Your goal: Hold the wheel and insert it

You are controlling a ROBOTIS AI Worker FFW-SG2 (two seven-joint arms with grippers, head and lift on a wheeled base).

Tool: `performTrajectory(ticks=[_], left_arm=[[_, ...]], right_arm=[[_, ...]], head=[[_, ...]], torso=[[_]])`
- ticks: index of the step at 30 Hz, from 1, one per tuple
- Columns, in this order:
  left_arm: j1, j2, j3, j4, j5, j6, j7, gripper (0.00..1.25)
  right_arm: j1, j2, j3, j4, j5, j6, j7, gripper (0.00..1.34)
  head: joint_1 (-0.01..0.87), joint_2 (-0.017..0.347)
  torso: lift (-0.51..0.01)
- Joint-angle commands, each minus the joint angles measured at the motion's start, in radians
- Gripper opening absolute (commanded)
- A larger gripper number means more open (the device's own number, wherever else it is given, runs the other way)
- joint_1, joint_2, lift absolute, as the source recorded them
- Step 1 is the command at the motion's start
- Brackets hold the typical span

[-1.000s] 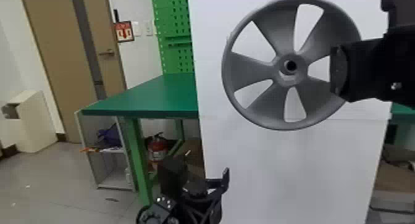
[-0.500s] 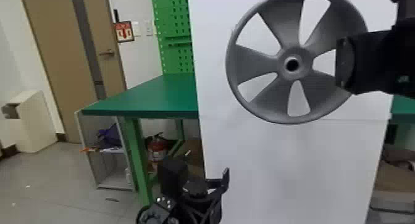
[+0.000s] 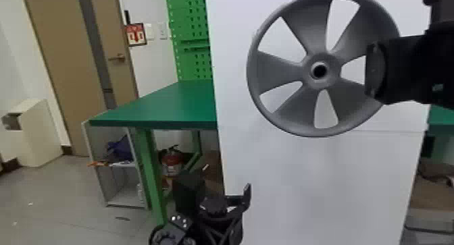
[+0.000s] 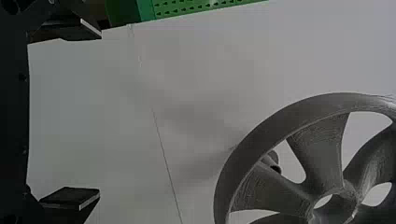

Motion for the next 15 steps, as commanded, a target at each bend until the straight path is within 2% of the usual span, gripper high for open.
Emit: performTrajectory(ticks=[1, 15], left_arm=[[0.0, 0.0, 0.0, 0.0, 0.0, 0.0, -0.001, 1.15], [0.0, 0.0, -0.002, 0.0, 0.0, 0.0, -0.001, 1.15]], right_arm=[[0.0, 0.001, 0.002, 0.004, 0.001, -0.001, 0.0, 0.14], [-0.001, 0.001, -0.003, 0.022, 0.009, -0.008, 0.0, 0.14]], head=[[0.344, 0.322], [0.344, 0.322]], torso=[[-0.443], [-0.443]])
